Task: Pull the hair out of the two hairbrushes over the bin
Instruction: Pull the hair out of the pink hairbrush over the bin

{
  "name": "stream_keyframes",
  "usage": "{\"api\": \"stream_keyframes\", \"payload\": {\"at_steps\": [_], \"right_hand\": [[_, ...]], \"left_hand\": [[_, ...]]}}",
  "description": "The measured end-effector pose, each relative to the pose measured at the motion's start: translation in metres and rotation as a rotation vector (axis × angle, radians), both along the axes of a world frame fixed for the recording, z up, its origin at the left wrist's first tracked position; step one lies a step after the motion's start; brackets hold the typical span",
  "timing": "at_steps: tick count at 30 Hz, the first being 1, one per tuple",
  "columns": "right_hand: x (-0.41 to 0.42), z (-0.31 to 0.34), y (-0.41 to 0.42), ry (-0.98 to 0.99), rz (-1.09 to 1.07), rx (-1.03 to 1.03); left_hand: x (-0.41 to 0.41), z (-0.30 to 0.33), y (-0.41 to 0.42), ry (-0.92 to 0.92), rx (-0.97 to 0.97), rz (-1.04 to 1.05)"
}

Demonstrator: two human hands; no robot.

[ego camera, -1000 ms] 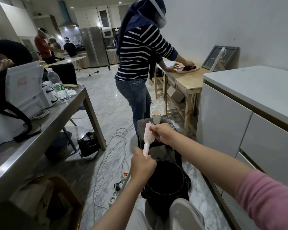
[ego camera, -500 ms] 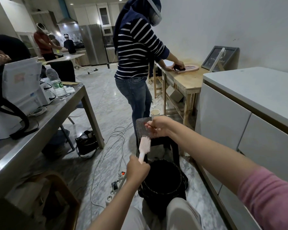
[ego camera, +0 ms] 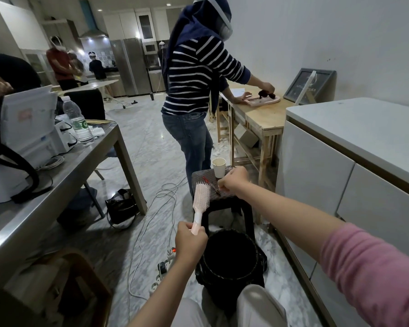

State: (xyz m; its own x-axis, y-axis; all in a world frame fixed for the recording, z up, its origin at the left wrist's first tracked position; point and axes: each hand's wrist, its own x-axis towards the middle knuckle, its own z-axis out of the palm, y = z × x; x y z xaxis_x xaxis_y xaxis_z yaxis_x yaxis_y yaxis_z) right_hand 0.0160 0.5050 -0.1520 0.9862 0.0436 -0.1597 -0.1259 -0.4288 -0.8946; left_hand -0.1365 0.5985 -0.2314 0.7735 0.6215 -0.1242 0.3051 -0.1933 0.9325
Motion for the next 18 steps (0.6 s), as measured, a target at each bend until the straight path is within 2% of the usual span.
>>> {"api": "stream_keyframes", "payload": {"at_steps": [8, 11, 18], "right_hand": [[0.002, -0.002, -0.005, -0.106, -0.031, -0.078], [0.006, -0.003, -0.008, -0.124, 0.022, -0.076], [0.013, -0.012, -0.015, -0.175, -0.042, -0.014]], "left_hand": [[-0.002, 0.003, 0.004, -0.045, 0.007, -0.012], [-0.002, 0.003, 0.004, -0.041, 0.014, -0.005], [-0.004, 0.003, 0.003, -0.048, 0.037, -0.011]]}}
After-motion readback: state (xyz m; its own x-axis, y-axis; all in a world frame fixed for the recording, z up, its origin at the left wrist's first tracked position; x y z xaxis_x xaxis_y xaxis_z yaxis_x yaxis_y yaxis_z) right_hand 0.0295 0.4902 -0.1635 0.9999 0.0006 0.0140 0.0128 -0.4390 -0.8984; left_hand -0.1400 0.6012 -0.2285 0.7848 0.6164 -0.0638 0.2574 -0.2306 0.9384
